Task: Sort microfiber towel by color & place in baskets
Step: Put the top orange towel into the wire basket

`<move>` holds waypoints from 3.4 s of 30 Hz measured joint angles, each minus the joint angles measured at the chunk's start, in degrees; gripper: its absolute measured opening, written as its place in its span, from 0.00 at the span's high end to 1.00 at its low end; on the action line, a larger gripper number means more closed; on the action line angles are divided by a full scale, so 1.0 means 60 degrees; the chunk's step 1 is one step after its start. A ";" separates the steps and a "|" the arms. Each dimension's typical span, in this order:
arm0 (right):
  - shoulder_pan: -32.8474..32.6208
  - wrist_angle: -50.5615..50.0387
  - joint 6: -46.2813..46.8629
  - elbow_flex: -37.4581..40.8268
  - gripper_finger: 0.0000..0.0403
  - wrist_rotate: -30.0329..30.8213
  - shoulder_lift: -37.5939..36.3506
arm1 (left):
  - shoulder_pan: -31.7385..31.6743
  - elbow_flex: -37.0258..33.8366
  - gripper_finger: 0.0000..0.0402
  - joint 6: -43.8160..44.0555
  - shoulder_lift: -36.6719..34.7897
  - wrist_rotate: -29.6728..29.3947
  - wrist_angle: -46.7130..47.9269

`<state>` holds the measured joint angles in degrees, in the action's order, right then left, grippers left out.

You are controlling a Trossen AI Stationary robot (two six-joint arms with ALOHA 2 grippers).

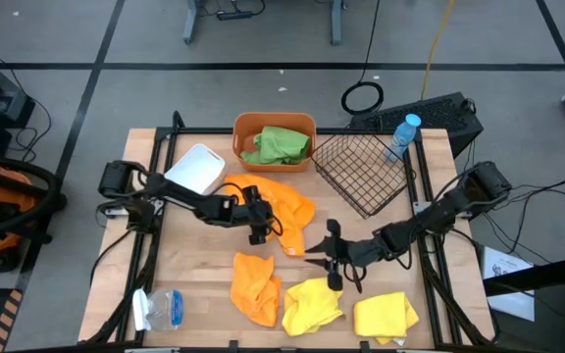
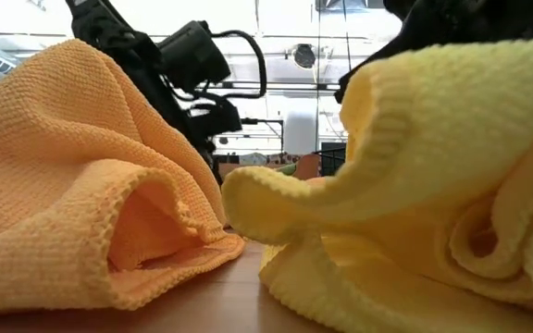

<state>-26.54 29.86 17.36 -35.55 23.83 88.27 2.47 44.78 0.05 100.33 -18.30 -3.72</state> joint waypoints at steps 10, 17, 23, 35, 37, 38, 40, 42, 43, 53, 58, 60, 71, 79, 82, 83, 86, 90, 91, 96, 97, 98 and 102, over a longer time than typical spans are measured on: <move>-0.0562 0.0198 0.0074 -0.0011 0.75 0.0846 -0.0007 | 0.0017 0.0007 0.79 -0.0095 0.0714 -0.0257 -0.1238; -0.0663 -0.0200 0.0383 -0.0011 0.75 0.1528 -0.0007 | 0.0338 -0.0007 0.95 -0.0211 0.0188 -0.0875 -0.1325; -0.0660 -0.0431 0.0892 -0.0011 0.75 0.2322 -0.0007 | 0.1058 -0.0002 0.96 -0.0851 -0.0629 -0.1475 -0.1537; -0.0510 -0.0406 0.0288 -0.0007 0.74 0.2583 -0.0004 | 0.2928 0.0002 0.96 -0.3097 -0.2793 -0.3376 -0.2255; -0.0514 -0.0136 -0.0112 -0.0007 0.74 0.2570 0.0004 | 0.3133 0.0002 0.96 -0.3517 -0.3145 -0.3376 -0.2545; -0.0514 0.0030 -0.0313 -0.0007 0.74 0.2570 0.0004 | 0.3194 0.0002 0.96 -0.3686 -0.3266 -0.3344 -0.2749; -0.0506 0.0391 -0.0894 -0.0007 0.74 0.2573 0.0004 | 0.3255 0.0012 0.96 -0.4041 -0.3469 -0.3160 -0.2963; -0.0464 0.0909 -0.1530 -0.0007 0.74 0.2558 0.0004 | 0.3298 0.0009 0.96 -0.4331 -0.3572 -0.2896 -0.3169; -0.0434 0.1214 -0.1849 -0.0007 0.74 0.2561 0.0004 | 0.3298 0.0009 0.96 -0.4419 -0.3591 -0.2720 -0.3257; 0.0021 0.1991 -0.4392 -0.0652 0.38 0.2496 0.0004 | 0.3218 0.0009 0.96 -0.4583 -0.3577 -0.0679 -0.4005; -0.0071 0.1980 -0.5572 -0.0844 0.12 0.2514 0.0004 | 0.3218 0.0009 0.96 -0.4582 -0.3579 -0.0532 -0.3965; -0.0134 0.1998 -0.5668 -0.0892 0.04 0.2525 0.0004 | 0.3218 0.0009 0.96 -0.4579 -0.3577 -0.0418 -0.3975; 0.0796 0.2070 -0.4716 -0.0907 0.03 0.0273 0.0004 | 0.2728 0.0009 0.96 -0.4655 -0.2381 0.1845 -0.6312; 0.1147 0.2073 -0.4251 -0.0907 0.12 -0.0785 0.0004 | 0.2306 0.0006 0.96 -0.4659 -0.1890 0.2480 -0.7231; 0.1234 0.2212 -0.4249 -0.0907 0.22 -0.1068 0.0004 | 0.2188 0.0006 0.96 -0.4644 -0.1892 0.3348 -0.7546; 0.1243 0.2244 -0.4246 -0.0907 0.26 -0.1104 0.0004 | 0.2163 0.0006 0.96 -0.4658 -0.1892 0.3578 -0.7651; 0.1246 0.2336 -0.4254 -0.0907 0.41 -0.1345 0.0004 | 0.2147 0.0006 0.96 -0.4864 -0.1894 0.3963 -0.7734; 0.1228 0.2441 -0.4250 -0.0907 0.69 -0.1537 0.0004 | 0.2151 0.0006 0.96 -0.5043 -0.1894 0.4459 -0.7750; 0.1225 0.2440 -0.4250 -0.0907 0.77 -0.1537 0.0004 | 0.2160 0.0006 0.96 -0.5060 -0.1894 0.4538 -0.7700; 0.1174 0.2414 -0.4276 -0.0907 0.96 -0.0964 0.0004 | 0.2325 0.0006 0.94 -0.4939 -0.1894 0.4564 -0.6717; 0.1135 0.2379 -0.4230 -0.0907 0.95 -0.0651 0.0004 | 0.2361 0.0006 0.94 -0.4822 -0.1894 0.4471 -0.6495; 0.1100 0.2346 -0.4219 -0.0907 0.95 -0.0402 0.0004 | 0.2401 0.0006 0.93 -0.4637 -0.1894 0.4302 -0.6318; 0.0956 0.2301 -0.4453 -0.0907 0.98 0.0146 0.0004 | 0.2613 0.0009 0.88 -0.3766 -0.1909 0.2993 -0.5469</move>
<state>-20.81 43.67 -9.36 -40.99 24.71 88.29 18.15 44.84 -22.54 88.88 -0.34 -36.54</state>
